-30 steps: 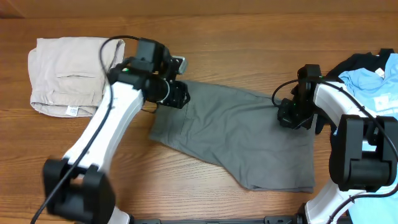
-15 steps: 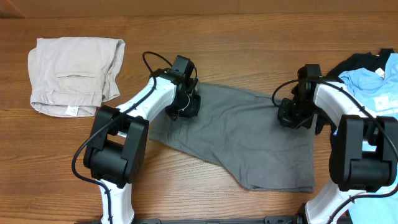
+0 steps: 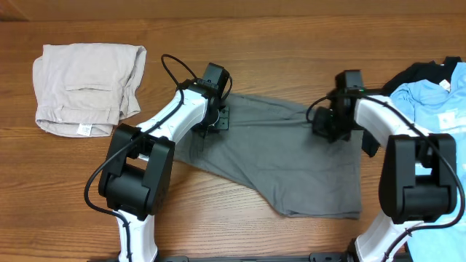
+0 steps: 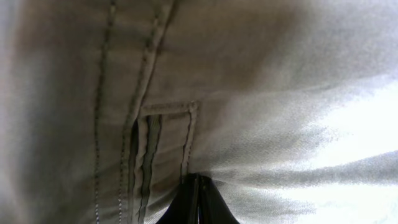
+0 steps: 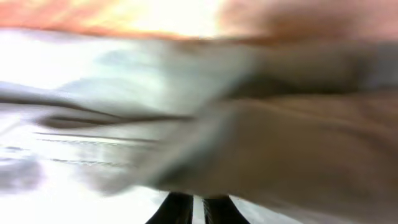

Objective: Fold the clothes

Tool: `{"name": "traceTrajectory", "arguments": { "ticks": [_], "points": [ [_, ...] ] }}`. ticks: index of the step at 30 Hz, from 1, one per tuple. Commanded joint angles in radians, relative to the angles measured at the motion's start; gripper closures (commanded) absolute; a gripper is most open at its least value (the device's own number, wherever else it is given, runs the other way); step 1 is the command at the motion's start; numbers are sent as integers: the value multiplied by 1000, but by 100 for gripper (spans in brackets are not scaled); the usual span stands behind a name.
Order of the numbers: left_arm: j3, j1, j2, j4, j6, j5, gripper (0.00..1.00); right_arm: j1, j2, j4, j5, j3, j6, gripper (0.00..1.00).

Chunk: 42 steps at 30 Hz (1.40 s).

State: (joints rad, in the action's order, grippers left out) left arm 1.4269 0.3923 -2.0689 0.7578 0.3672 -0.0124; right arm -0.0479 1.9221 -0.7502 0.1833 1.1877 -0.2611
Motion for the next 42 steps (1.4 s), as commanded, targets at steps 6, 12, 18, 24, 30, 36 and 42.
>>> {"name": "traceTrajectory", "arguments": {
  "ticks": [6, 12, 18, 24, 30, 36, 42],
  "points": [
    [-51, -40, -41, 0, 55, 88, 96, -86, 31, 130, 20, -10, -1, 89],
    [10, -40, 1, 4, -35, -87, 96, -74, 22, 64, 63, 56, 0, 91],
    [97, -28, 121, 5, -59, -200, 96, -34, -24, -178, 62, 240, 3, 93],
    [88, -24, 129, 28, -117, -113, 96, 8, -50, -459, -99, 322, -23, 96],
    [59, -26, 26, 3, -117, 28, 96, 65, -48, -430, -200, 223, -92, 96],
    [59, -29, -93, -54, -108, 31, 96, 90, -48, -211, -229, 83, -92, 96],
    [59, -44, -114, -44, -68, 69, 96, 89, -47, 18, -230, -76, -91, 96]
  ]
}}
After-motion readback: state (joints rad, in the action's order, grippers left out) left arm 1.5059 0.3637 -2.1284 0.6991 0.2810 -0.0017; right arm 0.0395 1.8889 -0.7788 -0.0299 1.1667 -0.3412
